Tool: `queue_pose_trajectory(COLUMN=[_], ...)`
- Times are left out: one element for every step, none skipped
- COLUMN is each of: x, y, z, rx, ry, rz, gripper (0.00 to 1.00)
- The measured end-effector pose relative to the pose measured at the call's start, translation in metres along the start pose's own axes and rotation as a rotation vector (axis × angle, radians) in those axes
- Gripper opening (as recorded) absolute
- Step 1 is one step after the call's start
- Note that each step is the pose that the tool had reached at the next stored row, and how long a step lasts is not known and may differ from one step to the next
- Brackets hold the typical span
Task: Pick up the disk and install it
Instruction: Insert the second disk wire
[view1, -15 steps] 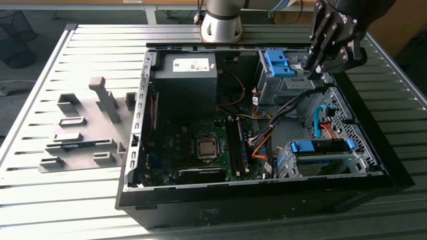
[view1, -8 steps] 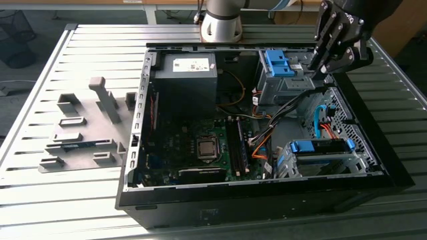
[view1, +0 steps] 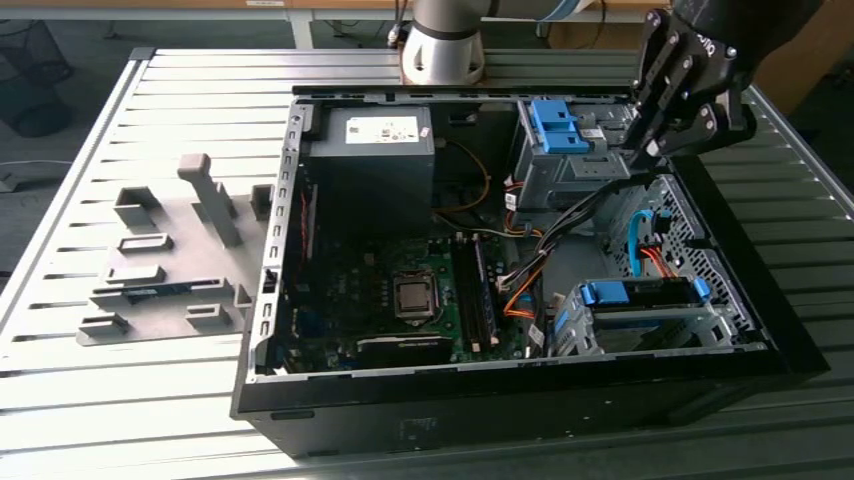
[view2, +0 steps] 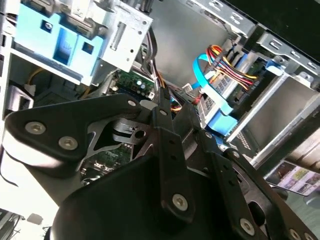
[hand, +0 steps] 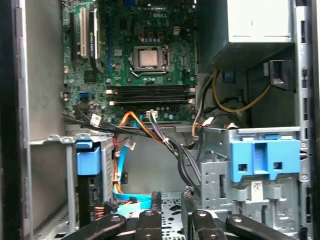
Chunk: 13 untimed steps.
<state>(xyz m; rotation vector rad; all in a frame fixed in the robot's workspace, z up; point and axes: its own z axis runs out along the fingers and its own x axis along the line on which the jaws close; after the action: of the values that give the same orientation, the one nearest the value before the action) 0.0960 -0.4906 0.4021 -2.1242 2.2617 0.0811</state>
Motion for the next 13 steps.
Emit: queue_pose_trajectory(x=[0.0003, 0.0003, 0.0003, 0.0003, 0.0004, 0.0008, 0.0013, 0.0017, 0.0021, 0.0023, 0.0024, 0.0023, 0.0024], y=[-0.0001, -0.0001, -0.0001, 0.0000, 0.0000, 0.0000, -0.0001, -0.0001, -0.0001, -0.0002, -0.0003, -0.0003, -0.0003], z=[-0.0002, -0.0002, -0.0001, -0.0001, -0.0001, -0.0001, -0.0001, -0.0002, -0.0002, -0.0003, -0.0003, -0.0003, -0.0002], rx=[0.0007, 0.0018, 0.0030, 0.0041, 0.0043, 0.0043, 0.0043, 0.0042, 0.0045, 0.0051, 0.0062, 0.0072, 0.0078], ry=[0.0127, 0.0303, 0.0481, 0.0657, 0.0700, 0.0701, 0.0701, 0.0704, 0.0751, 0.0870, 0.1047, 0.1208, 0.1319], rz=[0.000, 0.000, 0.000, 0.001, 0.001, 0.000, -0.002, -0.004, -0.006, -0.007, -0.007, -0.007, -0.006], gripper=[0.30, 0.30, 0.30, 0.30, 0.30, 0.30, 0.30, 0.30, 0.30, 0.30, 0.30, 0.30, 0.30])
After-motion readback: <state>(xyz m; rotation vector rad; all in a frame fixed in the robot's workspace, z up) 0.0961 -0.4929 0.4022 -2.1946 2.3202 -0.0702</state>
